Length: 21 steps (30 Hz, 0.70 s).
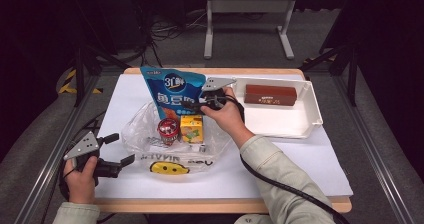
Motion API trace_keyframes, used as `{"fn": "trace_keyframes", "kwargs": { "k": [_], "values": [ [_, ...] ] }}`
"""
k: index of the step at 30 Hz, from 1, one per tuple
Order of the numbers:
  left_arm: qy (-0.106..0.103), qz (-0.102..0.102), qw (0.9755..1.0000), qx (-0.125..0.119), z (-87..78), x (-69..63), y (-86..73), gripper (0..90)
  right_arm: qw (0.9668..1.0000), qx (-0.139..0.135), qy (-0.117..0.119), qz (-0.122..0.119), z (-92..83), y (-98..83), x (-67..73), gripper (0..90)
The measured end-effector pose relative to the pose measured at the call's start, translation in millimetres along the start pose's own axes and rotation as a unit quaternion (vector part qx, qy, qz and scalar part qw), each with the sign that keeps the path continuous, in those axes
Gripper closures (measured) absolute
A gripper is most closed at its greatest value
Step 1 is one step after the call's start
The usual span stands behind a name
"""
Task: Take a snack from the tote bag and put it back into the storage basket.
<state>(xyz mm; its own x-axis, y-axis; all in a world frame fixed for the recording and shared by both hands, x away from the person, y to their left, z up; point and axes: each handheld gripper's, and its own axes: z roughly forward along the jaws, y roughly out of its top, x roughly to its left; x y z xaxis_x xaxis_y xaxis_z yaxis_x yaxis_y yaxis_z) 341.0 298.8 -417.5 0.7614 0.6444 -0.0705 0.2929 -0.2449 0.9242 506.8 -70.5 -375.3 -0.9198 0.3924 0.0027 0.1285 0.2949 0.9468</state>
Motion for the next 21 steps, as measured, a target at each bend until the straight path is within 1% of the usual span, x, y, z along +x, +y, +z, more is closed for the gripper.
{"fn": "trace_keyframes", "kwargs": {
  "k": [1, 3, 4, 5, 7, 9, 11, 17, 19, 21],
  "values": [
    [0.000, 0.000, 1.0000, 0.001, -0.1, 0.1, 0.0, 2.3, 1.0000, 0.005, -0.002, -0.004, -0.4, 0.4, 0.8, 66.6],
    [0.000, 0.000, 1.0000, 0.000, -0.1, 0.0, 0.0, 2.4, 0.9999, 0.007, -0.002, -0.008, -0.5, 1.0, 0.9, 69.3],
    [0.000, 0.000, 1.0000, 0.000, -0.1, 0.0, 0.0, 2.3, 0.9999, 0.007, -0.002, -0.008, -0.5, 1.0, 0.9, 69.3],
    [0.001, 0.000, 1.0000, 0.000, 0.0, 0.0, -0.1, 2.3, 0.9999, 0.009, -0.003, -0.011, -0.5, 1.5, 1.0, 71.6],
    [0.002, -0.001, 1.0000, 0.000, -0.3, 0.1, -0.1, 2.3, 0.9998, 0.016, -0.007, -0.011, -0.2, 2.8, 1.9, 76.1],
    [0.001, -0.002, 1.0000, -0.002, -0.3, 0.5, -0.2, 2.3, 0.9994, 0.023, -0.014, -0.019, 0.4, 4.7, 4.5, 78.8],
    [0.001, -0.002, 1.0000, -0.002, 0.0, 0.6, -0.2, 2.3, 0.9993, 0.028, -0.018, -0.020, 1.1, 6.1, 6.4, 81.7],
    [0.000, -0.002, 1.0000, -0.001, -0.9, 1.1, -0.7, 2.4, 0.9994, 0.024, -0.022, -0.016, 1.7, 6.1, 7.9, 84.9],
    [0.002, -0.003, 1.0000, -0.001, -1.2, 0.7, -1.0, 2.4, 0.9992, 0.022, -0.027, -0.019, 2.5, 8.3, 10.5, 85.5],
    [0.002, -0.004, 1.0000, -0.001, -1.7, 0.5, -1.3, 2.3, 0.9993, 0.018, -0.025, -0.020, 2.3, 11.9, 11.9, 85.9]
  ]
}}
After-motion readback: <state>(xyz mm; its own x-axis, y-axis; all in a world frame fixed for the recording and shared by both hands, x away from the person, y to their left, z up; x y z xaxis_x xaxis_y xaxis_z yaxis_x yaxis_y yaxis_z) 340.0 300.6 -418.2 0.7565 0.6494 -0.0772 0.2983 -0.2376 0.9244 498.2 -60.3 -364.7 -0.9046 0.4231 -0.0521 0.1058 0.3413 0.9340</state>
